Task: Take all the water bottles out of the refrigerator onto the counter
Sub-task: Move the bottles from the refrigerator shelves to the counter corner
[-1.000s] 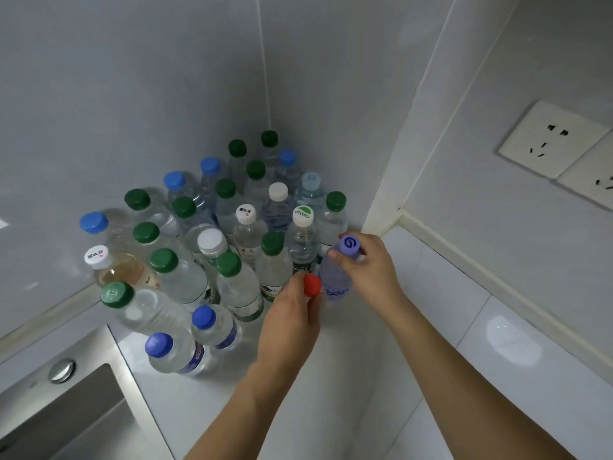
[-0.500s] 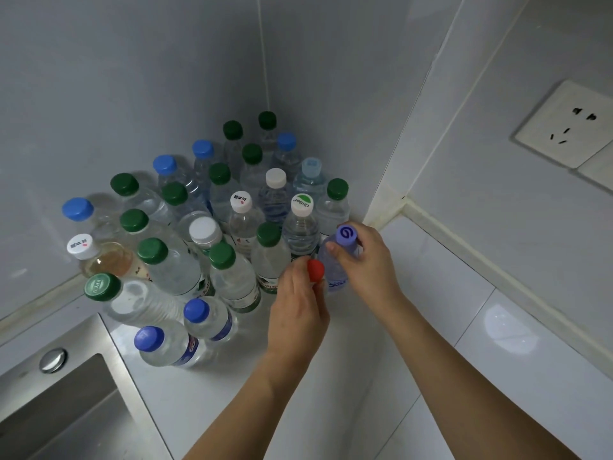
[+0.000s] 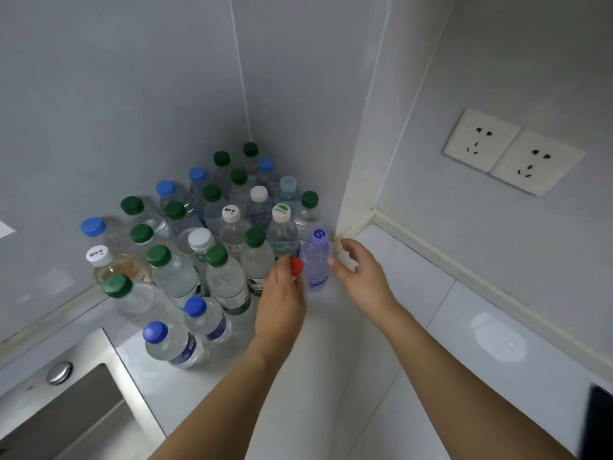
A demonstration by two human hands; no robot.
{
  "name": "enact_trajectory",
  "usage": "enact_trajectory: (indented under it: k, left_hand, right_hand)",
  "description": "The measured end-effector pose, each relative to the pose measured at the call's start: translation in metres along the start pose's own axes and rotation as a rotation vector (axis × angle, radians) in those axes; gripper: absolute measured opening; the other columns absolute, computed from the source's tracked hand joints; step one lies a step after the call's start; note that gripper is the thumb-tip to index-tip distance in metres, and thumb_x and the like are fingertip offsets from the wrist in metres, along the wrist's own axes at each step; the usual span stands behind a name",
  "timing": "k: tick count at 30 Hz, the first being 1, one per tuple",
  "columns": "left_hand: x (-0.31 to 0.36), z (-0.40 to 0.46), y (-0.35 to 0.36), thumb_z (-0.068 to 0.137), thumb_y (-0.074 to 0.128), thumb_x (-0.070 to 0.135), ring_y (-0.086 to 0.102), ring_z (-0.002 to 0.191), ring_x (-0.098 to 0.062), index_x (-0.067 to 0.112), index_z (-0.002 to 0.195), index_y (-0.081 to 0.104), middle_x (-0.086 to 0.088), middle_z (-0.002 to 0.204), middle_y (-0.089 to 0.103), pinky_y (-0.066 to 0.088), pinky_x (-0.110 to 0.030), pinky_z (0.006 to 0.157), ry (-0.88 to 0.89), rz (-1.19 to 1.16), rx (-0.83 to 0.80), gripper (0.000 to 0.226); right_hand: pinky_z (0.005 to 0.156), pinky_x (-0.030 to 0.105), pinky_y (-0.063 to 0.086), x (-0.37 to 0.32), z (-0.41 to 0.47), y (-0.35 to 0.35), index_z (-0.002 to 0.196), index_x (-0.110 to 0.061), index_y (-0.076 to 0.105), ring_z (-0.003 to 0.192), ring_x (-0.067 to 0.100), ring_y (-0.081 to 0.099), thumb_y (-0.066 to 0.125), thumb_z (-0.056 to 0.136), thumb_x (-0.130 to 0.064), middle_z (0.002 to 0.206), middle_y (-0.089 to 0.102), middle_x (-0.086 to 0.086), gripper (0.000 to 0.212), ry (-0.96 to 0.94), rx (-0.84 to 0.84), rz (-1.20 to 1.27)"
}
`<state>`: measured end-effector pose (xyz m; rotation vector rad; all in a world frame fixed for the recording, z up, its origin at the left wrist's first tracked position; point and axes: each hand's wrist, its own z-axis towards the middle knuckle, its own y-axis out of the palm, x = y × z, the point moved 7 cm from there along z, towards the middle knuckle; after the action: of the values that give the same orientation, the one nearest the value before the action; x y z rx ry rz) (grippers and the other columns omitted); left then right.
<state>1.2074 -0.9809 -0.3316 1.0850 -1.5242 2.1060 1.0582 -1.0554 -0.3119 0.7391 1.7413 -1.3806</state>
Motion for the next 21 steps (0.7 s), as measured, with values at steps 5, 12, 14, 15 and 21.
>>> enact_trajectory:
  k: [5,12,14,15,21]
  left_hand:
    - [0.027,-0.015,-0.012,0.102,0.045,0.022,0.029,0.144,-0.026,0.008,0.151,0.026,-0.012,0.157,0.029,0.024,-0.033,0.117,0.208,0.338,-0.092,0.054]
    - [0.083,-0.039,0.0,0.104,0.035,0.03,0.013,0.15,-0.033,0.006,0.154,0.018,-0.014,0.162,0.018,0.01,-0.044,0.121,0.501,0.676,-0.223,0.059]
    - [0.105,-0.042,0.006,0.101,0.043,0.03,0.028,0.144,-0.038,0.002,0.15,0.031,-0.018,0.155,0.033,0.021,-0.049,0.118,0.579,0.711,-0.224,0.057]
    - [0.119,-0.046,0.013,0.099,0.048,0.029,0.034,0.141,-0.039,0.001,0.147,0.037,-0.018,0.152,0.039,0.025,-0.049,0.116,0.632,0.73,-0.232,0.056]
    - [0.229,-0.098,0.062,0.088,0.068,0.025,0.051,0.128,-0.039,-0.001,0.133,0.055,-0.018,0.138,0.055,0.039,-0.051,0.108,0.995,0.766,-0.284,0.054]
  right_hand:
    - [0.103,0.018,0.028,-0.004,-0.045,-0.045,0.141,-0.018,0.044,0.133,0.014,0.041,0.058,0.095,-0.029,0.146,0.045,-0.001,0.05,-0.012,0.063,-0.1]
    - [0.105,0.019,0.027,0.011,-0.115,-0.126,0.144,-0.018,0.038,0.136,0.013,0.036,0.055,0.095,-0.027,0.149,0.038,-0.002,0.053,0.025,0.168,-0.271]
    - [0.111,0.027,0.028,0.017,-0.133,-0.149,0.146,-0.016,0.035,0.138,0.016,0.033,0.055,0.095,-0.027,0.151,0.036,0.001,0.056,0.042,0.198,-0.324]
    - [0.113,0.029,0.028,0.02,-0.145,-0.163,0.147,-0.015,0.035,0.139,0.018,0.033,0.055,0.095,-0.026,0.151,0.036,0.003,0.057,0.053,0.218,-0.351]
    - [0.115,0.033,0.027,0.046,-0.217,-0.246,0.148,-0.012,0.032,0.139,0.025,0.032,0.054,0.095,-0.027,0.152,0.034,0.006,0.06,0.172,0.344,-0.495]
